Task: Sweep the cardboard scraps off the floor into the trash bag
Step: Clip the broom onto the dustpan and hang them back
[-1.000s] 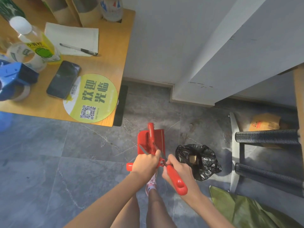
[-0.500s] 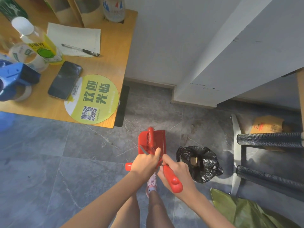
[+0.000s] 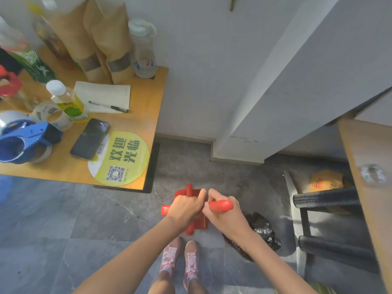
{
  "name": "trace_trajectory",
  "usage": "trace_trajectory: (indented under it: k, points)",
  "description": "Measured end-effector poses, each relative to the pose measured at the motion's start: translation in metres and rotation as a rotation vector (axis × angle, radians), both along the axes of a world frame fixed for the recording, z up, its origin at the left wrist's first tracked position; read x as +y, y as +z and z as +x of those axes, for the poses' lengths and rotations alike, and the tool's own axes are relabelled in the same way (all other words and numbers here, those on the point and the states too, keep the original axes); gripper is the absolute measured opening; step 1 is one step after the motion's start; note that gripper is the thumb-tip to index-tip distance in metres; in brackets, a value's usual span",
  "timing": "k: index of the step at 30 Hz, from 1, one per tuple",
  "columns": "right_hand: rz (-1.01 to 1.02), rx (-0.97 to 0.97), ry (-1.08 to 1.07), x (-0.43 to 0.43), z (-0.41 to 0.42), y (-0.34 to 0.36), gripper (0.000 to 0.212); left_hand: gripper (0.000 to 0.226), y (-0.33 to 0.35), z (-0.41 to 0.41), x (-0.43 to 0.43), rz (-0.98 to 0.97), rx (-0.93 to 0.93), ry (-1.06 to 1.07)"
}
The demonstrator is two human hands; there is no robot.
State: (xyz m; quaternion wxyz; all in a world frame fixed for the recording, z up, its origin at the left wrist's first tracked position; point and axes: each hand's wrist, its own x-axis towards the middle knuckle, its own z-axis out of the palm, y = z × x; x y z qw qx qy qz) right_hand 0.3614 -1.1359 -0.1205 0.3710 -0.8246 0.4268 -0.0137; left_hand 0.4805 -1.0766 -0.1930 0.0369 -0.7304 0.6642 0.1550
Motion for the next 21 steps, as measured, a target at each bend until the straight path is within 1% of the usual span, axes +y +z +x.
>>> trace_trajectory:
  k: [1, 3, 4, 5, 7, 8, 10, 11, 13, 14, 17, 21]
  points:
    - [-0.005, -0.004, -0.019, -0.006, 0.005, 0.011, 0.023, 0.062, 0.002, 0.005, -0.007, -0.024, 0.019, 0.031]
    - [-0.036, -0.01, -0.011, -0.018, 0.017, 0.037, 0.023, 0.061, 0.03, 0.014, -0.022, -0.056, -0.015, -0.004]
    - [-0.052, -0.012, 0.0, -0.023, 0.022, 0.052, 0.024, 0.057, 0.044, 0.02, -0.027, -0.088, -0.008, -0.019]
    - [-0.066, -0.018, 0.005, -0.029, 0.027, 0.067, 0.027, 0.05, 0.059, 0.025, -0.033, -0.161, -0.017, -0.023]
    - [-0.097, -0.059, -0.022, -0.039, 0.038, 0.099, 0.03, 0.045, 0.087, 0.036, -0.046, -0.236, 0.041, 0.005]
    - [-0.118, -0.095, -0.054, -0.046, 0.043, 0.113, 0.029, 0.047, 0.102, 0.042, -0.054, -0.282, 0.037, 0.022]
    - [-0.163, -0.179, -0.14, -0.062, 0.052, 0.135, 0.019, 0.05, 0.137, 0.052, -0.069, -0.351, -0.021, 0.038]
    - [-0.185, -0.224, -0.182, -0.071, 0.057, 0.146, 0.022, 0.047, 0.155, 0.057, -0.078, -0.383, -0.039, 0.053]
    - [-0.244, -0.287, -0.23, -0.09, 0.065, 0.166, 0.035, 0.038, 0.183, 0.069, -0.094, -0.422, -0.051, 0.094]
    - [-0.274, -0.319, -0.242, -0.097, 0.069, 0.176, 0.036, 0.035, 0.193, 0.075, -0.103, -0.44, -0.048, 0.111]
    - [-0.3, -0.407, -0.212, -0.119, 0.079, 0.196, 0.03, 0.027, 0.21, 0.095, -0.126, -0.464, 0.003, 0.146]
    - [-0.237, -0.421, -0.123, -0.148, 0.091, 0.195, 0.027, 0.027, 0.208, 0.116, -0.157, -0.443, 0.074, 0.177]
